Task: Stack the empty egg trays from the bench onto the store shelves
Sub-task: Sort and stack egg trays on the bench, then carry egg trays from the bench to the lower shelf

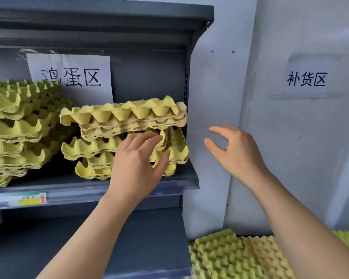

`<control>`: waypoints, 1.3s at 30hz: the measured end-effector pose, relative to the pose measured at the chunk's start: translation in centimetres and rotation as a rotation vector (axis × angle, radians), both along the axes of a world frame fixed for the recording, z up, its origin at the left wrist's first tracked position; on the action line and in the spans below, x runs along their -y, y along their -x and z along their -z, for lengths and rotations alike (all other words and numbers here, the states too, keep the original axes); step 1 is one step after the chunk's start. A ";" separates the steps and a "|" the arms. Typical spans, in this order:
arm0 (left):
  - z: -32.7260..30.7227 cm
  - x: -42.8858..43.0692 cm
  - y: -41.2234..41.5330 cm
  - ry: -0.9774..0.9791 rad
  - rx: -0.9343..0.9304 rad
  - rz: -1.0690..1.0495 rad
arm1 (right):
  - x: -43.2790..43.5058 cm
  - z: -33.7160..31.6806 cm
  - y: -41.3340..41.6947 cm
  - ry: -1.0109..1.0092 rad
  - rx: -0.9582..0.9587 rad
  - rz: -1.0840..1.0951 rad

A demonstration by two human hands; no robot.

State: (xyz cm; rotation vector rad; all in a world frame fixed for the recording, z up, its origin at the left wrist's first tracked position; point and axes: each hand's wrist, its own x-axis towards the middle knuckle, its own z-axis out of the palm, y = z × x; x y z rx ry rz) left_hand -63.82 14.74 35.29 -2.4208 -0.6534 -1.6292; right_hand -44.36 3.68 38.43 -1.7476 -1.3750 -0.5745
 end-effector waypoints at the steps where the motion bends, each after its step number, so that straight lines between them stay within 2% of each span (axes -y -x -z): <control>1: 1.2 1.3 -1.6 0.007 -0.025 0.022 | 1.2 1.2 -1.3 0.022 -0.013 0.012; 9: 13.3 9.7 -14.1 0.247 -0.299 0.118 | 9.9 13.3 -13.1 0.319 -0.142 0.115; 16: 24.3 11.3 -20.3 0.490 -0.508 0.092 | 12.6 23.3 -20.2 0.527 -0.242 0.147; 31: 46.8 4.5 -30.9 1.152 -0.856 -0.117 | 5.8 47.3 -33.3 0.813 -0.467 0.116; 39: 56.0 2.6 -34.2 1.499 -0.900 -0.246 | 3.2 58.4 -39.1 0.997 -0.609 0.102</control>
